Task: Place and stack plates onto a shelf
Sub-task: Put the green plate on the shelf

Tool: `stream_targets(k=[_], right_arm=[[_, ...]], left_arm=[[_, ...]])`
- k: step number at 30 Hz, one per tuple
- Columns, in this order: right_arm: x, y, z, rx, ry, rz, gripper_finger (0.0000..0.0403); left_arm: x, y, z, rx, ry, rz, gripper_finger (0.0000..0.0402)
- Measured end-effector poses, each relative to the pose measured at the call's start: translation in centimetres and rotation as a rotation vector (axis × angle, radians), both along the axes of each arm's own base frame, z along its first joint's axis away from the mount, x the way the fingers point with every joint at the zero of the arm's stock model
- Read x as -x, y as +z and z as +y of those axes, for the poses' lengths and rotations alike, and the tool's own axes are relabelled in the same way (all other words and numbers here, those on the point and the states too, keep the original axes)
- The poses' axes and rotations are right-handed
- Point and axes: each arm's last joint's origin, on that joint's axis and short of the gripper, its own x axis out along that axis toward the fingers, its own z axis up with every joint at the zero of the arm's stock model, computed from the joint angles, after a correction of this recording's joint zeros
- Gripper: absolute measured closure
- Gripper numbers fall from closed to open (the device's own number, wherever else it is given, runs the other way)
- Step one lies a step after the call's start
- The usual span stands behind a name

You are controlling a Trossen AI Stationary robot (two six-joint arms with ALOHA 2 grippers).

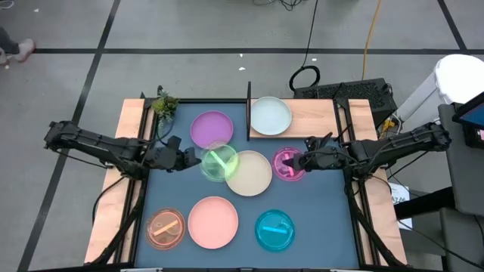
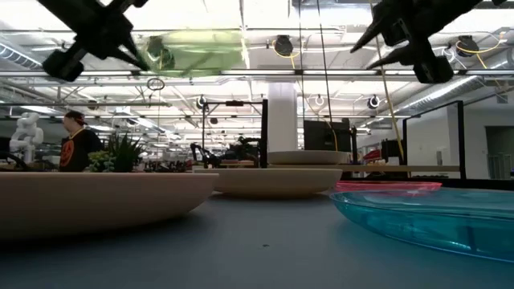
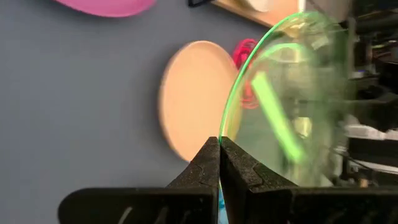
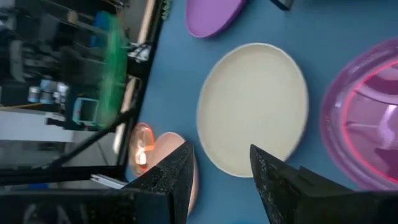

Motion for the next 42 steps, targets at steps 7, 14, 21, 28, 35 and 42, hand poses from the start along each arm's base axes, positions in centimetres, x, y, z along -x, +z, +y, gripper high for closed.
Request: stream_targets(k=[7,14,21,28,35,42], right_arm=[[-0.3,0.6,0.1,-0.025,-0.012,-0.073,0.0261],[-0.6,1.2,0.0,-0.024,-0.030,-0.139,0.0261],[-0.8,2.3,0.0,-0.004,-0.042,-0.196,0.0261],[-0.8,4.1,-0.5,0.042,-0.049,-0.187,0.0261],[-0.7,4.9,-1.0,0.109,-0.040,-0.137,0.0261],[-0.4,4.4,-1.2,0.140,-0.028,-0.078,0.0261]], left_arm=[[-3.4,-0.2,-0.2,-0.022,-0.014,-0.126,0.0399],[-5.6,-0.4,0.0,-0.037,-0.013,-0.221,0.0399],[-6.2,1.8,0.6,-0.121,-0.034,-0.197,0.0399],[-5.8,5.1,2.5,-0.216,-0.029,-0.058,0.0399],[-5.6,5.2,3.8,-0.283,-0.028,0.006,0.0399],[-5.9,4.2,3.6,-0.307,-0.025,0.084,0.0399]])
